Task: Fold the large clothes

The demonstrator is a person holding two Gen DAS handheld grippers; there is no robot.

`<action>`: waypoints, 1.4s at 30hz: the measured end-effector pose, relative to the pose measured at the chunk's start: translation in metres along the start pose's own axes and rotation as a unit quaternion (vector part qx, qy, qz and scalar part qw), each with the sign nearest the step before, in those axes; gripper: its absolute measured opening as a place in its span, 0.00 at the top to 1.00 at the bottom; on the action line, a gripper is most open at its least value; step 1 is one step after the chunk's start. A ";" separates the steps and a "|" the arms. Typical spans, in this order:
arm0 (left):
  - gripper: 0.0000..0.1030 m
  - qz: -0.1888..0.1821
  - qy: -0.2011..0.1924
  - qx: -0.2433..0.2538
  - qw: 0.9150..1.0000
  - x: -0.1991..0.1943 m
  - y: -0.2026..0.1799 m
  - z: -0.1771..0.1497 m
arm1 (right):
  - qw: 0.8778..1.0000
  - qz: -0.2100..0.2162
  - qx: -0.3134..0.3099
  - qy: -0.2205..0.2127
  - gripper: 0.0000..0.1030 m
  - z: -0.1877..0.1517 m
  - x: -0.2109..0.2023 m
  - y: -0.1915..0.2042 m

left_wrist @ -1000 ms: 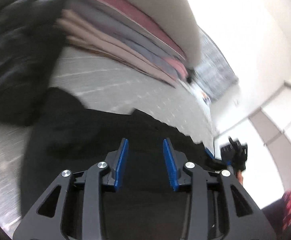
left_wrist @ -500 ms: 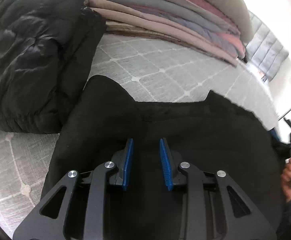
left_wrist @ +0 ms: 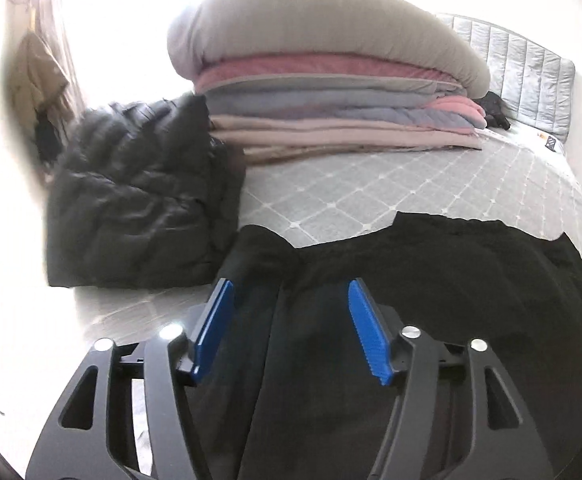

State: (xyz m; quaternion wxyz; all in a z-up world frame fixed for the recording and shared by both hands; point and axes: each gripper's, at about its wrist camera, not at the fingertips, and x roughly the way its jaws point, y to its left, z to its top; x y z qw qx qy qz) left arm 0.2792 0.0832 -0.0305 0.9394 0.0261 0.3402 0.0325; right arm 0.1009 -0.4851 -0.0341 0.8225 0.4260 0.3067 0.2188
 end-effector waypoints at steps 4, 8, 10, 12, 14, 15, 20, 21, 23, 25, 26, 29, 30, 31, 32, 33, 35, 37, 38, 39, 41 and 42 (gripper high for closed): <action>0.38 0.005 -0.007 0.008 1.000 -0.037 -0.007 -0.009 | 0.999 -0.026 -0.045 0.004 0.16 -0.040 -0.010 0.042; 0.35 0.009 -0.021 0.016 1.000 -0.069 -0.013 -0.021 | 0.995 -0.047 -0.084 0.016 0.15 -0.076 -0.018 0.065; 0.34 0.010 -0.029 0.023 0.999 -0.087 -0.016 -0.028 | 0.994 -0.049 -0.094 0.026 0.15 -0.089 -0.016 0.074; 0.34 0.015 -0.039 0.030 0.999 -0.103 -0.018 -0.034 | 0.993 -0.052 -0.100 0.031 0.15 -0.099 -0.015 0.075; 0.34 0.016 -0.047 0.034 0.998 -0.117 -0.018 -0.039 | 0.992 -0.061 -0.104 0.034 0.15 -0.109 -0.022 0.078; 0.33 0.018 -0.052 0.037 0.998 -0.125 -0.019 -0.042 | 0.992 -0.061 -0.106 0.036 0.15 -0.111 -0.024 0.078; 0.24 0.023 -0.069 0.043 0.996 -0.154 -0.017 -0.053 | 0.991 -0.071 -0.109 0.037 0.14 -0.125 -0.035 0.081; 0.24 0.023 -0.068 0.036 0.997 -0.157 -0.013 -0.056 | 0.992 -0.069 -0.102 0.037 0.13 -0.125 -0.034 0.080; 0.24 0.022 -0.055 0.025 0.998 -0.156 -0.007 -0.063 | 0.994 -0.056 -0.090 0.039 0.13 -0.126 -0.028 0.082; 0.24 0.023 -0.043 0.013 0.999 -0.156 -0.002 -0.070 | 0.993 -0.048 -0.101 0.045 0.13 -0.128 -0.017 0.090; 0.24 0.026 -0.042 0.010 0.999 -0.157 0.001 -0.074 | 0.992 -0.045 -0.108 0.046 0.13 -0.128 -0.010 0.093; 0.24 0.021 -0.020 -0.019 0.999 -0.153 0.021 -0.086 | 0.991 -0.055 -0.111 0.050 0.13 -0.121 0.007 0.096; 0.24 0.009 -0.008 -0.034 0.999 -0.150 0.030 -0.088 | 0.992 -0.059 -0.104 0.049 0.13 -0.118 0.008 0.094; 0.24 0.010 -0.005 -0.051 0.999 -0.148 0.040 -0.091 | 0.992 -0.062 -0.101 0.047 0.13 -0.114 0.008 0.093; 0.24 0.028 -0.013 -0.056 0.998 -0.147 0.048 -0.092 | 0.992 -0.063 -0.105 0.042 0.13 -0.110 0.007 0.094; 0.24 0.037 -0.017 -0.050 0.998 -0.146 0.050 -0.092 | 0.990 -0.072 -0.112 0.037 0.13 -0.107 0.006 0.096; 0.24 0.057 -0.029 -0.032 0.997 -0.141 0.048 -0.086 | 0.983 -0.107 -0.146 0.020 0.13 -0.100 0.008 0.107; 0.24 0.041 -0.046 -0.031 0.998 -0.134 0.037 -0.075 | 0.983 -0.097 -0.157 0.006 0.13 -0.092 0.016 0.114; 0.24 0.031 -0.052 -0.028 0.998 -0.127 0.028 -0.068 | 0.985 -0.079 -0.152 0.003 0.13 -0.085 0.023 0.115; 0.24 0.026 -0.059 -0.023 0.998 -0.122 0.020 -0.064 | 0.988 -0.059 -0.141 -0.002 0.13 -0.078 0.030 0.114; 0.24 0.027 -0.066 -0.005 0.997 -0.103 0.000 -0.055 | 0.992 -0.037 -0.121 -0.008 0.13 -0.066 0.047 0.107; 0.24 0.021 -0.065 0.005 0.998 -0.091 -0.010 -0.053 | 0.993 -0.030 -0.117 -0.008 0.13 -0.061 0.055 0.102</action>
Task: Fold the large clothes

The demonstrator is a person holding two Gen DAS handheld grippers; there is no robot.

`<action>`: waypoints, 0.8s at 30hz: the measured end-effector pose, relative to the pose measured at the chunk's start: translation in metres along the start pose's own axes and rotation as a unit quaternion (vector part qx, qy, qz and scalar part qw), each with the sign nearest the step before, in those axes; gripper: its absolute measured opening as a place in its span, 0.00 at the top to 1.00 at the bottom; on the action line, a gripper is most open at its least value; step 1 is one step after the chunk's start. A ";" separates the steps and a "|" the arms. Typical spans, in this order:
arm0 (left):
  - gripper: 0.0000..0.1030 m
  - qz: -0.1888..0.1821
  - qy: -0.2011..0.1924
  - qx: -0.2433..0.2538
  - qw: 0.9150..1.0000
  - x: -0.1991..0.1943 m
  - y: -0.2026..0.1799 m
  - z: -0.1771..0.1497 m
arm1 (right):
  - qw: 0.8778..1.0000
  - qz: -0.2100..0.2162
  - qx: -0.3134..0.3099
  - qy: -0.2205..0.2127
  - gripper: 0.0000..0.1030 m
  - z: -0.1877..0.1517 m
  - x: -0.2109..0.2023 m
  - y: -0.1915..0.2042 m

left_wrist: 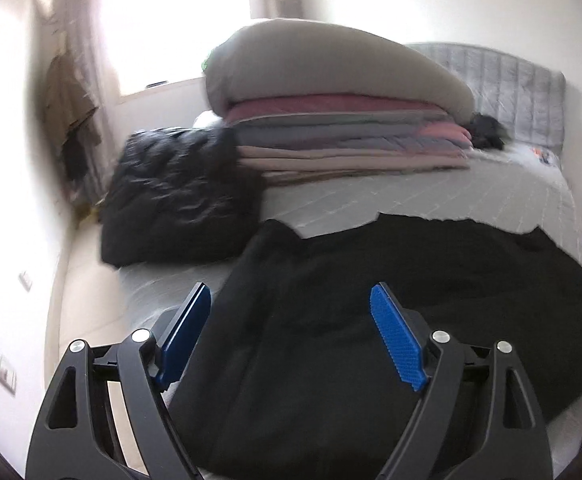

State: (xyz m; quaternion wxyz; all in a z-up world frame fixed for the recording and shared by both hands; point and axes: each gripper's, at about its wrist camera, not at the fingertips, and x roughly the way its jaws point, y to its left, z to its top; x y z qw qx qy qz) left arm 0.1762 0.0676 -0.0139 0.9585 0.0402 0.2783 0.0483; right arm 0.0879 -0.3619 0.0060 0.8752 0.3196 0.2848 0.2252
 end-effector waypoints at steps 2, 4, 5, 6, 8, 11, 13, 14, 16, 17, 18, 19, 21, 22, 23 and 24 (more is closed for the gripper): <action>0.24 0.000 0.006 0.009 1.000 0.018 -0.011 -0.004 | 1.000 -0.006 0.009 0.005 0.13 0.002 0.021 -0.020; 0.24 0.001 0.031 0.018 0.999 0.041 -0.015 -0.012 | 0.998 -0.048 0.020 0.025 0.13 -0.004 0.041 -0.047; 0.24 0.003 0.054 0.019 0.998 0.055 -0.012 -0.021 | 0.995 -0.077 0.035 0.044 0.13 -0.012 0.051 -0.068; 0.24 0.005 0.071 0.016 0.997 0.065 -0.009 -0.029 | 0.993 -0.087 0.055 0.059 0.13 -0.020 0.058 -0.087; 0.23 -0.014 0.128 -0.001 0.992 0.095 0.004 -0.049 | 0.992 -0.066 0.093 0.057 0.15 -0.030 0.056 -0.111; 0.24 -0.016 0.127 -0.012 0.992 0.092 0.008 -0.048 | 0.991 -0.087 0.081 0.055 0.14 -0.025 0.051 -0.101; 0.24 -0.027 0.117 -0.016 0.993 0.080 0.011 -0.043 | 0.993 -0.070 0.081 0.056 0.14 -0.024 0.047 -0.094; 0.24 -0.031 0.113 -0.024 0.993 0.074 0.015 -0.040 | 0.994 -0.052 0.080 0.058 0.14 -0.024 0.044 -0.086; 0.24 -0.039 0.088 -0.073 0.993 0.045 0.040 -0.034 | 0.996 -0.015 0.067 0.064 0.14 -0.023 0.039 -0.067; 0.23 -0.049 0.081 -0.111 0.989 0.031 0.060 -0.033 | 0.996 0.001 0.051 0.072 0.14 -0.024 0.039 -0.052; 0.23 -0.053 0.082 -0.140 0.985 0.024 0.076 -0.034 | 0.996 0.012 0.037 0.084 0.14 -0.026 0.042 -0.036; 0.23 -0.067 0.089 -0.186 0.976 0.015 0.101 -0.038 | 0.995 0.024 0.022 0.092 0.14 -0.028 0.043 -0.023; 0.23 -0.118 0.115 -0.279 0.946 0.010 0.144 -0.054 | 0.994 0.033 -0.021 0.107 0.13 -0.037 0.045 0.007; 0.23 -0.148 0.129 -0.321 0.927 0.009 0.161 -0.064 | 0.992 0.031 -0.039 0.112 0.13 -0.040 0.047 0.017; 0.23 -0.176 0.148 -0.375 0.898 0.010 0.183 -0.078 | 0.991 0.032 -0.054 0.118 0.13 -0.044 0.049 0.026; 0.22 -0.184 0.156 -0.397 0.885 0.011 0.192 -0.086 | 0.990 0.032 -0.060 0.122 0.13 -0.046 0.049 0.029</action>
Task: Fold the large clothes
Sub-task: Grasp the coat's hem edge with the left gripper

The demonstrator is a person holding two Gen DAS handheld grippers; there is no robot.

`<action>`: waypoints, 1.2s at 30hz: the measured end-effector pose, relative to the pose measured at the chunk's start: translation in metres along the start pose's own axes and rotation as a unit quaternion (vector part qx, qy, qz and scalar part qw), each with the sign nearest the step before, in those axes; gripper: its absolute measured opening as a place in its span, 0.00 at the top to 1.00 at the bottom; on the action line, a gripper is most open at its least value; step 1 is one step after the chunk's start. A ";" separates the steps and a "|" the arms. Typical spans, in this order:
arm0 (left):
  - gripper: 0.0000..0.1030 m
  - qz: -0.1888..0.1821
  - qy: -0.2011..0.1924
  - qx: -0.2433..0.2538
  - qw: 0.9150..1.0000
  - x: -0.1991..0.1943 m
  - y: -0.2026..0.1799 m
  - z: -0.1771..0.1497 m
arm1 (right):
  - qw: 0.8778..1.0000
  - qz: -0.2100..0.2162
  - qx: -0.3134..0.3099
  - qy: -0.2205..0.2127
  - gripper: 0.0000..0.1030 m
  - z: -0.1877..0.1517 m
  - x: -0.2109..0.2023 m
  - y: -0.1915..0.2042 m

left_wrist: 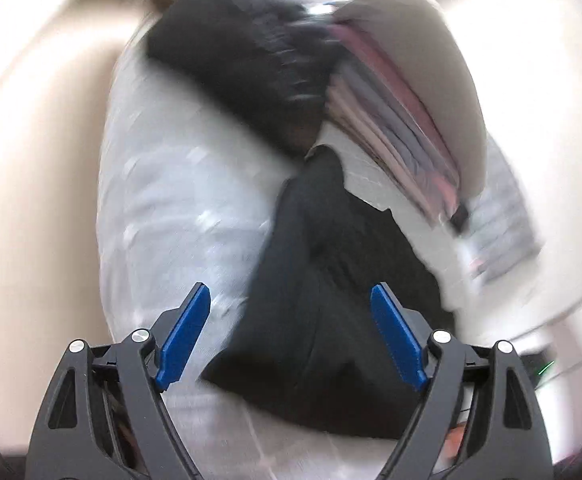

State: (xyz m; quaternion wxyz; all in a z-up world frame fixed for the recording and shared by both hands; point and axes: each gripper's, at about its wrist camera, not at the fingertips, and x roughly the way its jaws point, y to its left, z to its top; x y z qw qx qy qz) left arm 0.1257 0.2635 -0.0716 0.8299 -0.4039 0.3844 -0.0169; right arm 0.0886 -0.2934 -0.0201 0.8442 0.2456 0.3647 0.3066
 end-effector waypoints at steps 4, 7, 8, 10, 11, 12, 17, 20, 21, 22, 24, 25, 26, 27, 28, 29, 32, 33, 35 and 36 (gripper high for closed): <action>0.21 -0.081 0.061 -0.104 0.989 0.001 0.049 -0.013 | 0.999 -0.032 0.005 0.011 0.13 -0.001 0.001 -0.001; 0.19 -0.105 0.096 -0.153 0.978 0.023 0.070 -0.028 | 0.996 -0.085 -0.006 0.021 0.13 -0.006 -0.006 -0.002; 0.19 -0.119 0.107 -0.173 0.972 0.034 0.075 -0.034 | 0.995 -0.099 -0.013 0.020 0.13 -0.007 -0.012 -0.002; 0.19 -0.149 0.122 -0.202 0.960 0.049 0.079 -0.040 | 0.991 -0.130 -0.014 0.009 0.13 -0.011 -0.038 -0.010; 0.19 -0.155 0.122 -0.203 0.959 0.051 0.080 -0.040 | 0.990 -0.142 -0.002 0.002 0.13 -0.011 -0.055 -0.021; 0.15 -0.156 0.122 -0.197 0.960 0.053 0.075 -0.041 | 0.988 -0.152 0.014 -0.003 0.13 -0.010 -0.068 -0.033; 0.12 -0.166 0.097 -0.167 0.967 0.053 0.051 -0.038 | 0.976 -0.177 0.121 -0.027 0.13 -0.014 -0.139 -0.102; 0.12 -0.156 0.091 -0.151 0.972 0.055 0.039 -0.034 | 0.983 -0.151 0.104 -0.021 0.13 -0.015 -0.133 -0.091; 0.12 -0.151 0.092 -0.148 0.973 0.060 0.035 -0.034 | 0.987 -0.124 0.097 -0.012 0.13 -0.016 -0.120 -0.080; 0.12 -0.149 0.088 -0.154 0.973 0.062 0.032 -0.035 | 0.990 -0.114 0.086 -0.003 0.13 -0.016 -0.107 -0.070; 0.20 -0.162 0.078 -0.158 0.971 0.058 0.029 -0.034 | 0.988 -0.139 0.061 0.007 0.13 -0.015 -0.087 -0.052; 0.30 -0.162 0.080 -0.153 0.972 0.055 0.028 -0.032 | 0.987 -0.151 0.055 0.000 0.13 -0.014 -0.086 -0.049; 0.47 -0.162 0.088 -0.153 0.971 0.055 0.030 -0.029 | 0.986 -0.156 0.064 -0.007 0.13 -0.013 -0.089 -0.053; 0.65 -0.172 0.101 -0.163 0.966 0.058 0.036 -0.026 | 0.984 -0.153 0.085 -0.013 0.13 -0.012 -0.097 -0.061; 0.73 -0.184 0.113 -0.170 0.961 0.062 0.043 -0.023 | 0.982 -0.154 0.103 -0.021 0.13 -0.012 -0.107 -0.069; 0.75 -0.190 0.117 -0.175 0.959 0.062 0.046 -0.023 | 0.978 -0.166 0.119 -0.035 0.13 -0.016 -0.124 -0.079; 0.81 -0.190 0.111 -0.155 0.963 0.058 0.037 -0.023 | 0.963 -0.208 0.161 -0.058 0.13 -0.028 -0.172 -0.106; 0.82 -0.186 0.109 -0.150 0.965 0.056 0.037 -0.023 | 0.954 -0.224 0.188 -0.063 0.13 -0.036 -0.193 -0.124; 0.84 -0.182 0.109 -0.143 0.967 0.056 0.034 -0.021 | 0.940 -0.255 0.222 -0.049 0.13 -0.048 -0.215 -0.150; 0.84 -0.181 0.108 -0.140 0.967 0.057 0.031 -0.019 | 0.935 -0.257 0.238 -0.045 0.13 -0.056 -0.223 -0.162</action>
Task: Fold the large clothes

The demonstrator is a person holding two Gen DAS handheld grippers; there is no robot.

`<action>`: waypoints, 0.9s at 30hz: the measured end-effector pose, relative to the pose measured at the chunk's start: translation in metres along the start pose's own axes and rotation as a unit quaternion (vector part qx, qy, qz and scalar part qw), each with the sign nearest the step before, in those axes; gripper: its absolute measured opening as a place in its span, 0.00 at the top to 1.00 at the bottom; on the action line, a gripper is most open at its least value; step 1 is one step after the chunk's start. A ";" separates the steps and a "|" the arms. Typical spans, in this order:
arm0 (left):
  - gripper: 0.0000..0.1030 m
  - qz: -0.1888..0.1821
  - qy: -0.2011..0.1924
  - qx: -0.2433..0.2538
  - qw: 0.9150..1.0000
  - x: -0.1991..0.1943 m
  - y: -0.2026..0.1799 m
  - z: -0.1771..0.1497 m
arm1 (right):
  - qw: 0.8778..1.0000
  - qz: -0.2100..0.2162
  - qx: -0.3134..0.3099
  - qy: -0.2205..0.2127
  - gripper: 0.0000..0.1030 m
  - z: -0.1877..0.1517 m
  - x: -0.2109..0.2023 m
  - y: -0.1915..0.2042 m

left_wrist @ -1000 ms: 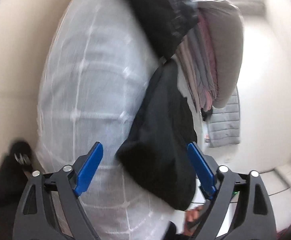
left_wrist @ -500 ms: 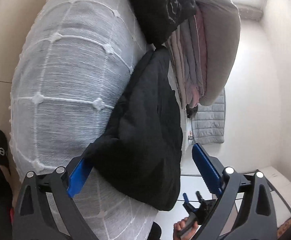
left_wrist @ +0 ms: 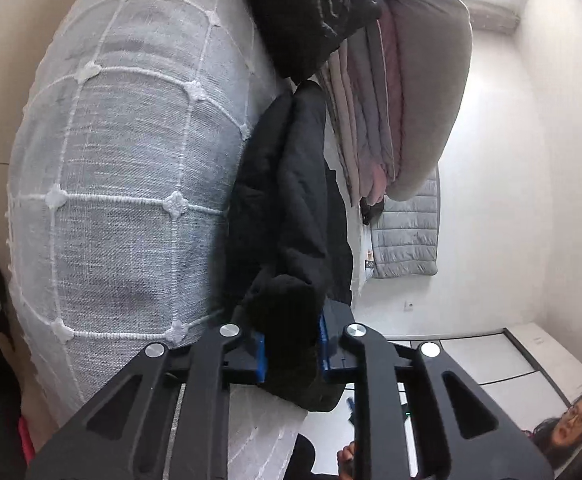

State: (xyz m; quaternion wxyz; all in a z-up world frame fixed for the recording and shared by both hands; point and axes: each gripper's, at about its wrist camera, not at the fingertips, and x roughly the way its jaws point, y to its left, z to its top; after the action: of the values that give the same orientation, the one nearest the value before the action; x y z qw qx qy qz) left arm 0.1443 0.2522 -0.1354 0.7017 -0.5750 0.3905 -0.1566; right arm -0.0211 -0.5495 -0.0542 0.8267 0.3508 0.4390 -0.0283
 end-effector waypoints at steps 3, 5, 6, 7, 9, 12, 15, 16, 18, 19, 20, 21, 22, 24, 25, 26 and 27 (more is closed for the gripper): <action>0.85 0.002 -0.002 0.006 1.000 0.001 -0.002 0.001 | 0.997 0.020 0.059 0.042 0.13 -0.002 0.012 -0.044; 0.85 0.001 -0.002 0.002 1.000 0.003 0.000 0.003 | 0.991 0.060 0.097 0.068 0.13 -0.008 0.025 -0.067; 0.85 0.004 -0.002 0.001 1.000 0.003 0.001 0.003 | 0.988 0.078 0.107 0.078 0.13 -0.010 0.030 -0.071; 0.85 0.006 -0.002 0.001 1.000 0.003 0.001 0.003 | 0.982 0.117 0.123 0.088 0.13 -0.014 0.036 -0.074; 0.85 0.003 -0.002 0.000 1.000 0.000 0.001 -0.001 | 0.970 0.172 0.137 0.099 0.13 -0.020 0.044 -0.073; 0.85 -0.009 -0.003 0.003 1.000 -0.004 -0.004 -0.003 | 0.962 0.204 0.130 0.123 0.13 -0.023 0.062 -0.063; 0.85 -0.015 -0.003 0.032 0.999 -0.004 -0.025 -0.004 | 0.974 0.163 0.110 0.115 0.25 -0.023 0.068 -0.058; 0.85 -0.016 -0.002 0.045 0.999 -0.004 -0.036 -0.005 | 0.978 0.144 0.106 0.108 0.42 -0.023 0.067 -0.059; 0.85 -0.014 0.000 0.058 0.998 -0.002 -0.049 -0.005 | 0.992 0.082 0.070 0.068 0.42 -0.020 0.053 -0.052; 0.85 -0.012 0.001 0.064 0.998 -0.001 -0.054 -0.005 | 0.999 0.022 0.037 0.026 0.40 -0.019 0.038 -0.041; 0.85 -0.010 0.001 0.068 0.998 0.000 -0.058 -0.005 | 0.998 -0.050 -0.007 -0.038 0.37 -0.019 0.019 -0.020; 0.85 -0.009 0.001 0.069 0.998 0.000 -0.059 -0.005 | 0.994 -0.072 -0.033 -0.080 0.37 -0.021 0.005 -0.004; 0.86 -0.010 0.002 0.070 0.997 -0.002 -0.061 -0.004 | 0.988 -0.048 -0.064 -0.130 0.36 -0.023 -0.013 0.020; 0.86 -0.013 0.002 0.075 0.997 -0.002 -0.067 -0.007 | 0.982 0.004 -0.102 -0.160 0.24 -0.027 -0.023 0.063; 0.86 -0.019 0.002 0.077 0.997 -0.002 -0.071 -0.008 | 0.980 0.056 -0.129 -0.138 0.22 -0.030 -0.015 0.090; 0.86 -0.023 0.003 0.080 0.997 -0.001 -0.075 -0.009 | 0.979 0.123 -0.149 -0.070 0.22 -0.034 0.010 0.120; 0.86 -0.029 0.004 0.088 0.996 0.000 -0.083 -0.011 | 0.975 0.161 -0.152 -0.028 0.22 -0.040 0.027 0.134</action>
State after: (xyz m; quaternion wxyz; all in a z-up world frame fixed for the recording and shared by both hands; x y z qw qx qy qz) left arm 0.1552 0.2210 -0.0585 0.7430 -0.5217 0.3615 -0.2126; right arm 0.0146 -0.4176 -0.0150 0.8759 0.2862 0.3527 0.1630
